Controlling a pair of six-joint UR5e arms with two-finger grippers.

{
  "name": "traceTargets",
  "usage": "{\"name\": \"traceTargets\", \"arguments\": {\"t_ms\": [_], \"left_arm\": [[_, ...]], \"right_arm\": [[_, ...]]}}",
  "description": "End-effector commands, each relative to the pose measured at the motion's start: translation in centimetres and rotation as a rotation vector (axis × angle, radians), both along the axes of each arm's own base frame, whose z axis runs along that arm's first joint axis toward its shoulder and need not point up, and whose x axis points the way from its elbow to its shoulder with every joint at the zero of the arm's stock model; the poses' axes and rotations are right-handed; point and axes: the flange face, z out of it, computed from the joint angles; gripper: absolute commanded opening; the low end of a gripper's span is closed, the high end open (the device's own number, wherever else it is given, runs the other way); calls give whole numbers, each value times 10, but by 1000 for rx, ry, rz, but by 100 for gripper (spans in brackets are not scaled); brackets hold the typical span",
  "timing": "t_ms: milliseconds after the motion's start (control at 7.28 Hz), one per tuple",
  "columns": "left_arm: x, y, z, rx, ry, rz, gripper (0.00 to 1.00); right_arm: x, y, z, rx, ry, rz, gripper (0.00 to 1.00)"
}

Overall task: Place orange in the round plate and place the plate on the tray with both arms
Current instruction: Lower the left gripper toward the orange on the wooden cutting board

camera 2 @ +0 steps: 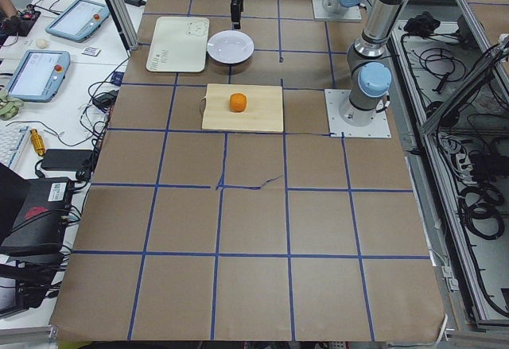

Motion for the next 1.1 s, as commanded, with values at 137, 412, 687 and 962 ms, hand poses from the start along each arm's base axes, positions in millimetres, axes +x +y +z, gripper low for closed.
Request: {"name": "traceTargets", "arguments": {"t_ms": [137, 412, 687, 962], "left_arm": [[0, 4, -4, 5, 1, 0, 100], [1, 5, -4, 5, 0, 3, 100], [17, 1, -13, 19, 2, 34, 100], [46, -10, -35, 63, 2, 64, 100]], "right_arm": [[0, 2, 2, -2, -5, 1, 100], [-2, 4, 10, -11, -5, -2, 100], [-1, 9, 17, -24, -15, 9, 100], [-4, 17, 29, -45, 9, 162, 100]]}}
